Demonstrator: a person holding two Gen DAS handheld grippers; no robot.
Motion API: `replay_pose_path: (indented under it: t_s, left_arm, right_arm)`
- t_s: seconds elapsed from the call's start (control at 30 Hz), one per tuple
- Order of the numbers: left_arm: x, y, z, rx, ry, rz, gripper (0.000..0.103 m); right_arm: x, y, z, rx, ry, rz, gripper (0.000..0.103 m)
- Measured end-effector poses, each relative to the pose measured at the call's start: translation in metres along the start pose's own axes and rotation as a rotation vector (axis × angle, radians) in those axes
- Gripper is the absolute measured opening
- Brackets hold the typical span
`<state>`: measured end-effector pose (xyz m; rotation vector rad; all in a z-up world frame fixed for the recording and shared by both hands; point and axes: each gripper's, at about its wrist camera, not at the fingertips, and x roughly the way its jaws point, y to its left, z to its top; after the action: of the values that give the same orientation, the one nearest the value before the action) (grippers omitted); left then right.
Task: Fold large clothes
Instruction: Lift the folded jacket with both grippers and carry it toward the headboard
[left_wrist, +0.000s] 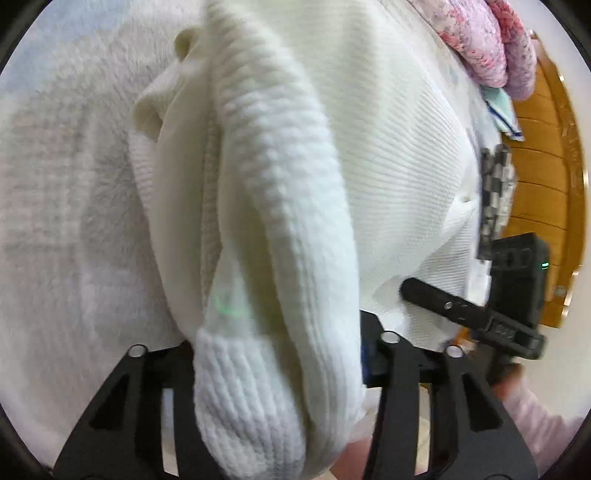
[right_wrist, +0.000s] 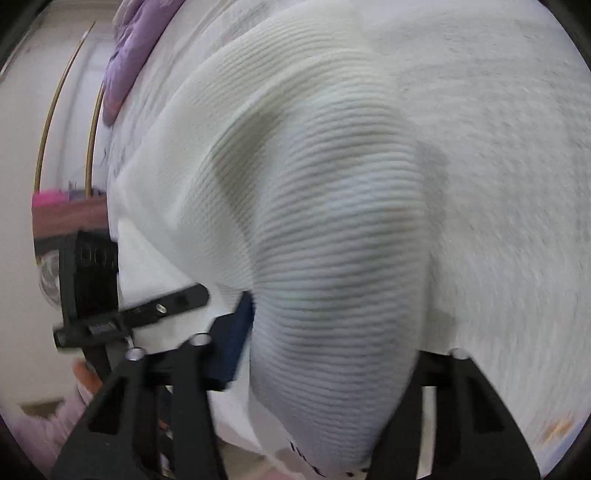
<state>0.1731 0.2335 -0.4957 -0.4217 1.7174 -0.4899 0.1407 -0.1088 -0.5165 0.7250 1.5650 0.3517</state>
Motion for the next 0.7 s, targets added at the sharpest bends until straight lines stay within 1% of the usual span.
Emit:
replay_pose_path:
  t_s: [0.07, 0.13, 0.17, 0.23, 0.33, 0.43, 0.53, 0.63, 0.7]
  left_arm:
    - [-0.01, -0.012, 0.0, 0.024, -0.006, 0.051, 0.038]
    - [-0.029, -0.022, -0.004, 0.035, -0.016, 0.073, 0.035]
    - [-0.026, -0.034, -0.009, 0.041, -0.021, 0.079, 0.035]
    - [-0.039, -0.052, -0.018, 0.056, -0.039, 0.089, 0.035]
    - [-0.074, -0.077, -0.029, 0.07, -0.078, 0.082, 0.035]
    - [-0.1, -0.113, -0.045, 0.098, -0.114, 0.097, 0.035]
    - [-0.133, -0.152, -0.065, 0.149, -0.162, 0.114, 0.035]
    - [-0.149, -0.191, -0.086, 0.163, -0.202, 0.111, 0.035]
    - [-0.151, -0.22, -0.094, 0.185, -0.223, 0.118, 0.036]
  right_arm:
    - [-0.012, 0.015, -0.001, -0.038, -0.001, -0.017, 0.031]
    - [-0.031, 0.028, -0.004, -0.064, -0.019, -0.021, 0.029]
    - [-0.035, 0.042, -0.009, -0.074, -0.03, -0.027, 0.029]
    - [-0.052, 0.051, -0.014, -0.084, -0.049, -0.03, 0.029]
    - [-0.086, 0.071, -0.027, -0.086, -0.098, -0.026, 0.029]
    - [-0.126, 0.092, -0.046, -0.111, -0.151, -0.038, 0.029]
    - [-0.161, 0.097, -0.061, -0.123, -0.198, -0.032, 0.029]
    - [-0.202, 0.099, -0.085, -0.156, -0.248, -0.012, 0.029]
    - [-0.227, 0.102, -0.101, -0.18, -0.295, -0.005, 0.029]
